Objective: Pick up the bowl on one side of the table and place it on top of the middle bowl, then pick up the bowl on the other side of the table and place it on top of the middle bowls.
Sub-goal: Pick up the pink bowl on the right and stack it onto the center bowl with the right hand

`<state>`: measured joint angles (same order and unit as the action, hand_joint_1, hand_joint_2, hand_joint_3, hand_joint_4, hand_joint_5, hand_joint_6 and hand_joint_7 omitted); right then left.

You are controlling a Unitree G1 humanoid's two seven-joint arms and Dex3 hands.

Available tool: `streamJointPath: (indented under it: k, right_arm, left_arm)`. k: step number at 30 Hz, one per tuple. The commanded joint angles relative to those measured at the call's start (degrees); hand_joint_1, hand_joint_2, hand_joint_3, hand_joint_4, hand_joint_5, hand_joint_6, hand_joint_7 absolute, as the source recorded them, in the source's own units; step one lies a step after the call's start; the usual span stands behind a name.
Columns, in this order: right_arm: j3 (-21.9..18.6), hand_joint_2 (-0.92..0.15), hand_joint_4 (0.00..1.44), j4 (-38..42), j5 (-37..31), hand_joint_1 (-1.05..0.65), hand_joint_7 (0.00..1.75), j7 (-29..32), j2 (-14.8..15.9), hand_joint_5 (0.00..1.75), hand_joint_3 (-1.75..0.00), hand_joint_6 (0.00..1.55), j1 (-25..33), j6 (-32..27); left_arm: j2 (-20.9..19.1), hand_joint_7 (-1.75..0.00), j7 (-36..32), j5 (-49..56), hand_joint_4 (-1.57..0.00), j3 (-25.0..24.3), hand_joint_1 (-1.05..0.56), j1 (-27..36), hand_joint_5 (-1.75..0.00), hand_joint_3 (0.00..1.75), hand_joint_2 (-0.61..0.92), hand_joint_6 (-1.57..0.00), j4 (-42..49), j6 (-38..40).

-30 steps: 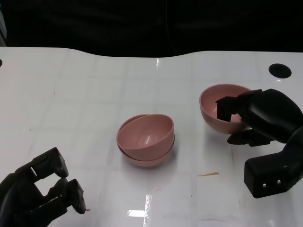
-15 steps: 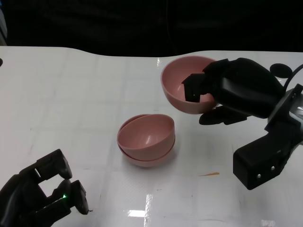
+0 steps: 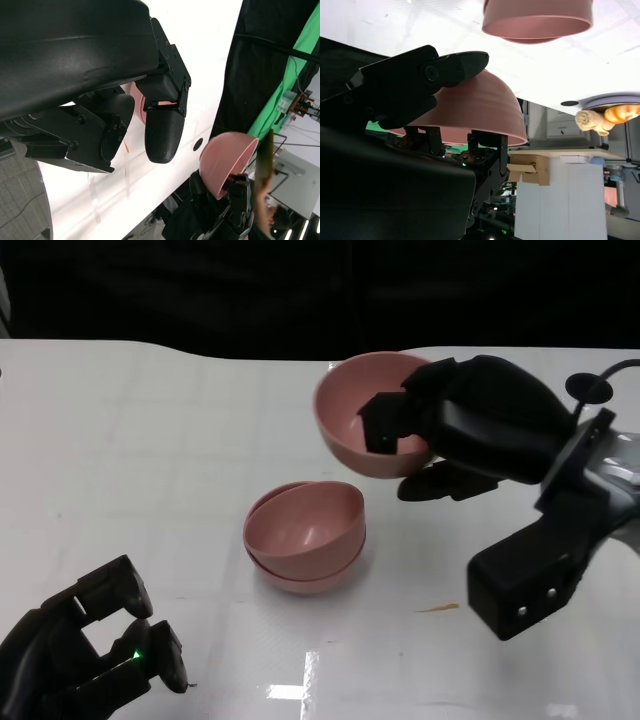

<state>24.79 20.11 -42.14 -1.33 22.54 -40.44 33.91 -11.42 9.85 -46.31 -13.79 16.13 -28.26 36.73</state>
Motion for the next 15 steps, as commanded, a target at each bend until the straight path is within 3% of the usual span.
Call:
streamJointPath:
  k: [1,9,11,15]
  right_arm:
    - [0.8,-0.77,0.88,-2.5,-0.2,-0.25,1.50,-1.7,-1.0,1.75,-0.38,0.75,-1.3,0.2]
    - [1.0,-0.79,0.88,-3.2,-0.3,-0.25,1.56,-2.4,-2.0,1.75,-0.36,0.73,-0.9,0.3]
    - [1.7,-0.79,0.90,-3.4,-0.3,-0.23,1.71,-2.5,-2.9,1.75,-0.42,0.67,-0.6,0.6]
    - [1.9,-0.79,0.90,-3.9,-0.3,-0.23,1.74,-3.3,-3.2,1.75,-0.44,0.66,-0.5,0.3]
  left_arm:
    - [-0.1,-1.75,-0.9,0.1,-0.88,-0.4,0.09,-0.4,-1.75,1.29,0.80,-0.76,0.0,0.4]
    - [0.0,-1.75,-1.2,0.2,-0.88,-0.3,0.09,-0.4,-1.75,1.28,0.81,-0.76,-0.3,0.6]
    - [0.1,-1.75,-1.5,0.1,-0.89,-0.3,0.08,-0.4,-1.75,1.29,0.81,-0.77,-0.5,0.7]
    - [0.2,-1.75,-1.1,0.1,-0.89,-0.2,0.08,-0.4,-1.75,1.30,0.81,-0.77,-0.4,0.4]
